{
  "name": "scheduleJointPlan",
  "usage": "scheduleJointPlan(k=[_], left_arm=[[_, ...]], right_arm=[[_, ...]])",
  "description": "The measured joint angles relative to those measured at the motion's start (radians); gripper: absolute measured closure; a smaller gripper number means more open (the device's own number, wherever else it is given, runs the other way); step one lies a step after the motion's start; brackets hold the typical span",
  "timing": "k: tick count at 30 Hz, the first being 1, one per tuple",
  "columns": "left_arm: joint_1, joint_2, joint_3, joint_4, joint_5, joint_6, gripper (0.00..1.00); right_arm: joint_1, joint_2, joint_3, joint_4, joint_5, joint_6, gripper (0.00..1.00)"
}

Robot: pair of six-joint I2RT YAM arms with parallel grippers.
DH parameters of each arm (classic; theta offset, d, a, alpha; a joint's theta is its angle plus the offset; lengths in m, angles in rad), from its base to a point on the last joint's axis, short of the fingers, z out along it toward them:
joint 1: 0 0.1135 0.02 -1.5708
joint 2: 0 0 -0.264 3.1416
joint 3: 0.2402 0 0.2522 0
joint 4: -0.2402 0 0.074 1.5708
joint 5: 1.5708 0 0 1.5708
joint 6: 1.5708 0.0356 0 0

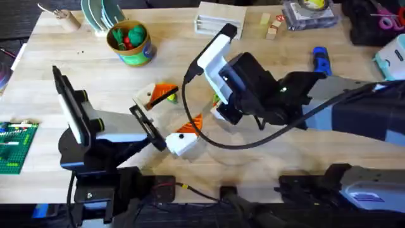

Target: Pick up the gripper from the table and insert it into the empty holder that is missing its gripper. Then pick up a screw, insert it into the mounting hole, and use the screwdriver to tighten it. Finally, clean up the table by picking up the vegetable and placing it into the bucket.

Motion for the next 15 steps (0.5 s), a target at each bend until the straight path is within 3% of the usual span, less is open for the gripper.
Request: scheduleJointPlan(k=[15], left_arm=[[0.000, 0.000, 0.000, 0.000, 0.000, 0.000, 0.008]], right_arm=[[0.000, -0.010, 0.017, -0.059, 0.000, 0.000, 0.733]])
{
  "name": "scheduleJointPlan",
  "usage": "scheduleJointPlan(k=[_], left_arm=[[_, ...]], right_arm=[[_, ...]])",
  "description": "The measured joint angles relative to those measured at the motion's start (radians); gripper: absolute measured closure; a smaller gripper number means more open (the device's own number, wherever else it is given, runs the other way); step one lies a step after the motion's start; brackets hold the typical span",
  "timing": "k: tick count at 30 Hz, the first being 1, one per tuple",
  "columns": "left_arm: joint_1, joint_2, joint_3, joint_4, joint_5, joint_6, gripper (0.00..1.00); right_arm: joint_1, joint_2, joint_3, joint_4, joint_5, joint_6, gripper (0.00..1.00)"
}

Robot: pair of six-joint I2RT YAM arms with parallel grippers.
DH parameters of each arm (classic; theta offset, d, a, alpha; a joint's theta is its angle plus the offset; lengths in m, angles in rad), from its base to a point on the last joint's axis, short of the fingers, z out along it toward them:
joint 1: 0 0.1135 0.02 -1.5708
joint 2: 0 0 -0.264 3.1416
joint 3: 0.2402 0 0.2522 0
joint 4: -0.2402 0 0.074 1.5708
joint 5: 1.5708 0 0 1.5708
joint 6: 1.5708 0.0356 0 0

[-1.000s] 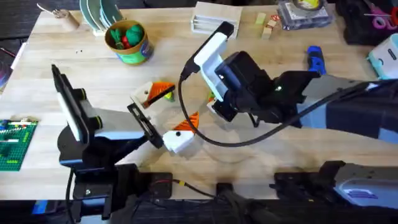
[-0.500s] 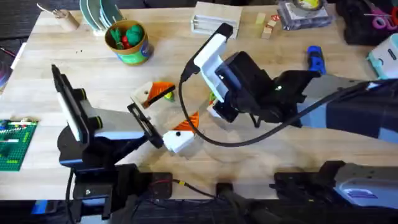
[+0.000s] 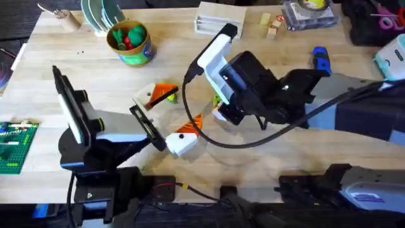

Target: Pick up the gripper from the table and insert it into the empty holder that is missing its gripper. Then pick up a screw, insert it into the mounting hole, and use the screwdriver to tighten it. Finally, clean up the table by picking up the vegetable and placing it into the bucket.

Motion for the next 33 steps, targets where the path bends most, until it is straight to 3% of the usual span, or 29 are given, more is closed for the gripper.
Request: scheduleJointPlan(k=[8, 17, 28, 33], left_arm=[[0.000, 0.000, 0.000, 0.000, 0.000, 0.000, 0.008], [0.000, 0.000, 0.000, 0.000, 0.000, 0.000, 0.008], [0.000, 0.000, 0.000, 0.000, 0.000, 0.000, 0.008], [0.000, 0.000, 0.000, 0.000, 0.000, 0.000, 0.008]], right_arm=[[0.000, -0.001, 0.004, 0.003, -0.011, 0.000, 0.749], [0.000, -0.001, 0.004, 0.000, -0.054, 0.000, 0.904], [0.000, 0.022, 0.013, -0.012, -0.054, 0.000, 0.824], [0.000, 0.036, 0.021, -0.005, -0.053, 0.000, 0.874]])
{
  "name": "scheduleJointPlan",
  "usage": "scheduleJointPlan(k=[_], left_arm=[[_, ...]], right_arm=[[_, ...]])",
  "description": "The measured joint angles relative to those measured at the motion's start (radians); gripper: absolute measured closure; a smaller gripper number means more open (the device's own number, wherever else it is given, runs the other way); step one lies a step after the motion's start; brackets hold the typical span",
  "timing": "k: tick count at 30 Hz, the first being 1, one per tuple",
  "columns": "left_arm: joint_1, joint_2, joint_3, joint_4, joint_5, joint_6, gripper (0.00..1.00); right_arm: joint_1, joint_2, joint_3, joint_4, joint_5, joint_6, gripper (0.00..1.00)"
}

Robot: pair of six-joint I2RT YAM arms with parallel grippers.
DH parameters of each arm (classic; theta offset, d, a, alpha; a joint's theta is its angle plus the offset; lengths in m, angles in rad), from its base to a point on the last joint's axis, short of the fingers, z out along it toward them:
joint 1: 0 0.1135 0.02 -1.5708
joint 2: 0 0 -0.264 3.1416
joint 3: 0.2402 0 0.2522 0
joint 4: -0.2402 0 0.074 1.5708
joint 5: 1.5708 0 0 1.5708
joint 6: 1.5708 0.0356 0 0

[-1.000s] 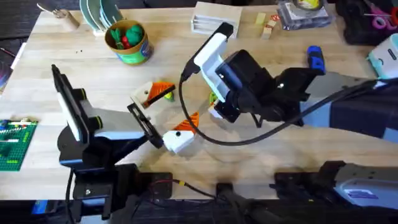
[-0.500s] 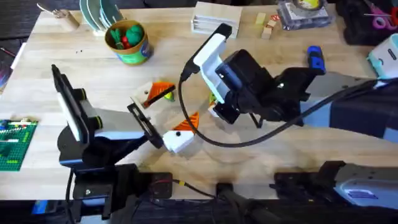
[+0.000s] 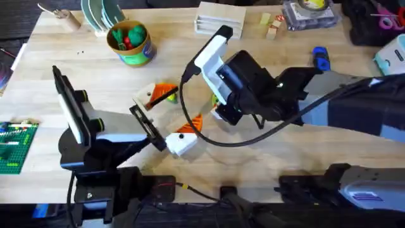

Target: Pick up the gripper from the table and insert it into the empty holder that is missing its gripper. Then pick up a screw, insert it into the mounting hole, and use the screwdriver to tighten it. Finally, clean up the table by picking up the vegetable and placing it into the bucket.

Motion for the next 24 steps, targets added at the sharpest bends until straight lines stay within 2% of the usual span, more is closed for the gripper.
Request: scheduleJointPlan(k=[5, 17, 24], left_arm=[[0.000, 0.000, 0.000, 0.000, 0.000, 0.000, 0.008], [0.000, 0.000, 0.000, 0.000, 0.000, 0.000, 0.007], [0.000, 0.000, 0.000, 0.000, 0.000, 0.000, 0.008]], right_arm=[[-0.001, 0.003, 0.003, 0.002, 0.000, 0.000, 0.991], [0.000, -0.001, 0.006, -0.010, 0.045, 0.000, 0.994], [0.000, -0.062, 0.029, -0.059, 0.067, 0.000, 0.994]])
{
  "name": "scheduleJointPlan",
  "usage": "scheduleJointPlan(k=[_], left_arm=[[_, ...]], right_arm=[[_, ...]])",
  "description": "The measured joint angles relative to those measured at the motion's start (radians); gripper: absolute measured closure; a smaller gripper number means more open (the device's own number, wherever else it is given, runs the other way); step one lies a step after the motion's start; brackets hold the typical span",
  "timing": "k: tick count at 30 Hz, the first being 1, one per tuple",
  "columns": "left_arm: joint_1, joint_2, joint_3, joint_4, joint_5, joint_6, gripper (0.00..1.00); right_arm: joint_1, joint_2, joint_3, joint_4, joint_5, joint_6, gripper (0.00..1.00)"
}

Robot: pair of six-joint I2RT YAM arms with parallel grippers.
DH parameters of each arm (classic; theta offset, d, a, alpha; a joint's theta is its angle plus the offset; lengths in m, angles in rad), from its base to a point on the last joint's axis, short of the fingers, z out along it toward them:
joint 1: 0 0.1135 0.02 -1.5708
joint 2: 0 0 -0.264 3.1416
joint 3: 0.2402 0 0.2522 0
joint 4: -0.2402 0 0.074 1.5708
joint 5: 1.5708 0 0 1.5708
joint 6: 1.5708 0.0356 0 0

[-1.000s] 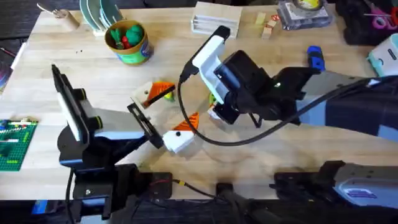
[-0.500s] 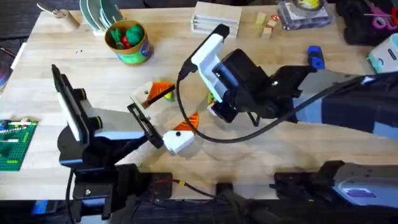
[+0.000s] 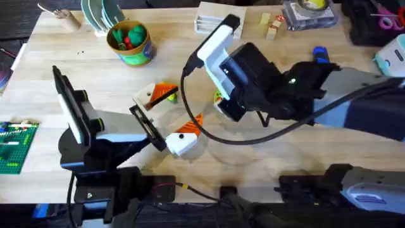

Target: Pick up the gripper from the table and insert it into the empty holder that is missing its gripper. Then pick up a screw, insert it into the mounting hole, and use the screwdriver to tighten it. Finally, clean up the table by picking up the vegetable and placing it into the bucket.

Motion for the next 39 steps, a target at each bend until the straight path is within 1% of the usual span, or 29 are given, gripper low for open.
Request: scheduleJointPlan(k=[6, 10, 15, 20, 25, 29, 33, 39], left_arm=[[0.000, 0.000, 0.000, 0.000, 0.000, 0.000, 0.008], [0.000, 0.000, 0.000, -0.001, 0.005, 0.000, 0.008], [0.000, 0.000, 0.000, -0.003, 0.014, 0.000, 0.008], [0.000, 0.000, 0.000, -0.005, 0.039, 0.000, 0.008], [0.000, 0.000, 0.000, -0.012, 0.087, 0.000, 0.007], [0.000, 0.000, 0.000, -0.019, 0.137, 0.001, 0.008], [0.000, 0.000, 0.000, -0.027, 0.191, 0.002, 0.008], [0.000, 0.000, 0.000, -0.030, 0.263, 0.003, 0.007]], right_arm=[[0.000, -0.044, 0.066, -0.087, 0.002, 0.000, 0.994], [0.000, -0.054, 0.147, -0.190, 0.004, -0.012, 0.994], [0.000, -0.054, 0.312, -0.313, 0.005, -0.040, 0.994], [0.001, -0.029, 0.511, -0.458, -0.004, -0.055, 0.994], [0.031, 0.043, 0.669, -0.610, -0.030, -0.058, 0.994], [0.074, 0.097, 0.763, -0.658, -0.082, -0.058, 0.994], [0.110, 0.112, 0.811, -0.654, -0.155, -0.057, 0.994], [0.168, 0.118, 0.817, -0.648, -0.206, -0.056, 0.994]])
